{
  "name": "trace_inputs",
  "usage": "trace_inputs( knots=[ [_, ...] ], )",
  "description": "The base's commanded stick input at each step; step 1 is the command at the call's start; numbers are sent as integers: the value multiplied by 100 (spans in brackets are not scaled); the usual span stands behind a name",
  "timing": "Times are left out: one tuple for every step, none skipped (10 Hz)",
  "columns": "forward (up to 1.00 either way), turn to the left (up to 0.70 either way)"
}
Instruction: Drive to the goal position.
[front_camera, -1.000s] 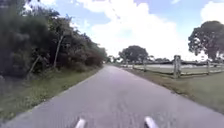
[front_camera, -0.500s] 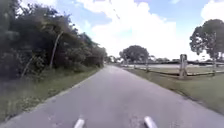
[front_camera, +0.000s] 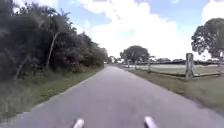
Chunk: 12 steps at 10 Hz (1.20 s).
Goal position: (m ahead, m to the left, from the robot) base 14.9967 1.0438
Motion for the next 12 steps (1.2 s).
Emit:
trace_inputs(
  knots=[
    [70,0],
    [70,0],
    [70,0],
    [70,0],
    [70,0],
    [70,0],
    [70,0],
    [70,0],
    [70,0],
    [70,0],
    [70,0],
    [70,0]
  ],
)
